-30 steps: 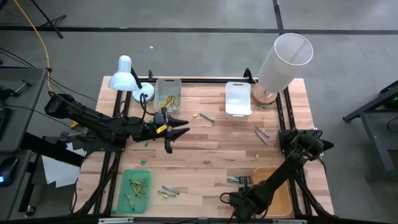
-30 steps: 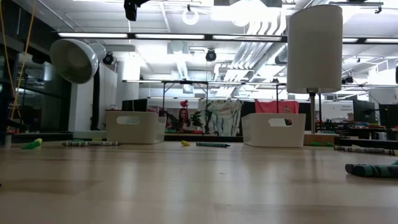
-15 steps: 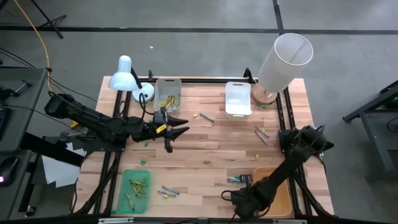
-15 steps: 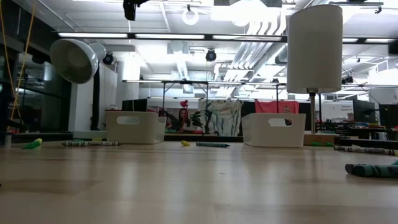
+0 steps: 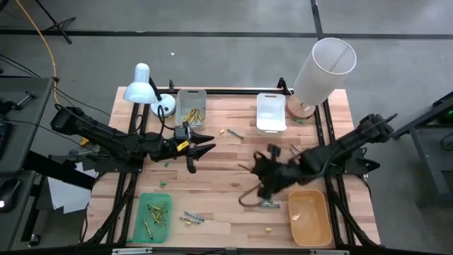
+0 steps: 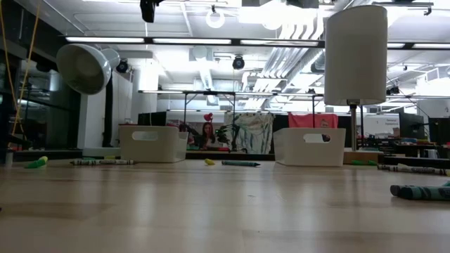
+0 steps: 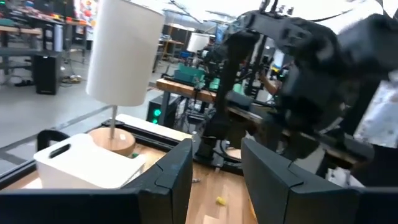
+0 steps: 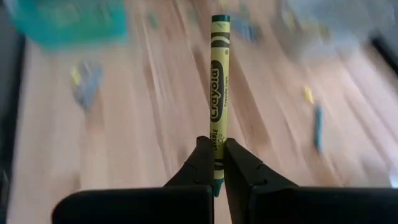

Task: Sort crayons
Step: Put the green crayon into the green bin

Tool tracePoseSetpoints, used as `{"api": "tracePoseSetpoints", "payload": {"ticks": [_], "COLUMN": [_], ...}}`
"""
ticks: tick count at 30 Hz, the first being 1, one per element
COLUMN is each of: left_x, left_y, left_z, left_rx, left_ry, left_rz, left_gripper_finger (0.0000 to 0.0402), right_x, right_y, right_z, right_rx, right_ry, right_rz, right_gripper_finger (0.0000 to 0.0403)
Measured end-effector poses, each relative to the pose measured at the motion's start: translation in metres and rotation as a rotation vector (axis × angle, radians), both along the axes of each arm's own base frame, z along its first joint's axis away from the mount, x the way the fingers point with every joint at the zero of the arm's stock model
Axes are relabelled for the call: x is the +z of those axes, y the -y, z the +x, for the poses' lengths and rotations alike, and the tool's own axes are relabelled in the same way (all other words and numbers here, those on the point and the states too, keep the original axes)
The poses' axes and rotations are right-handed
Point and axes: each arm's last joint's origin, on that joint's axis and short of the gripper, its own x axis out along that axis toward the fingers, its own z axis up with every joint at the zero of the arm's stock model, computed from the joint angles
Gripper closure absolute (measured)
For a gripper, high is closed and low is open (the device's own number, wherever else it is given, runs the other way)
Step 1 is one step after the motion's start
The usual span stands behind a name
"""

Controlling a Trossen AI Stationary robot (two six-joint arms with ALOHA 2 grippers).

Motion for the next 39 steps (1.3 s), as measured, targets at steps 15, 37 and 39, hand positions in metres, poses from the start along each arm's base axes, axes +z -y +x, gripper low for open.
{"api": "tracePoseSetpoints", "payload": {"ticks": [15, 37, 39], "left_x": [0.016, 0.035, 0.036], "left_y": [0.004, -0.003, -0.005], "left_z": [-0.007, 0.008, 0.008], "left_rx": [-0.181, -0.102, -0.101], "left_ry": [0.124, 0.170, 0.181], "left_rz": [-0.007, 0.159, 0.143], "left_gripper_finger": [0.0275, 0.0275, 0.0276], "right_x": [0.054, 0.042, 0.042], "right_y": [0.046, 0.062, 0.062], "right_z": [0.055, 0.071, 0.071], "right_rx": [0.146, 0.079, 0.079], "right_ry": [0.589, 0.591, 0.585], "right_rz": [0.036, 0.061, 0.058], "right_gripper_finger": [0.0403, 0.0403, 0.0403]}}
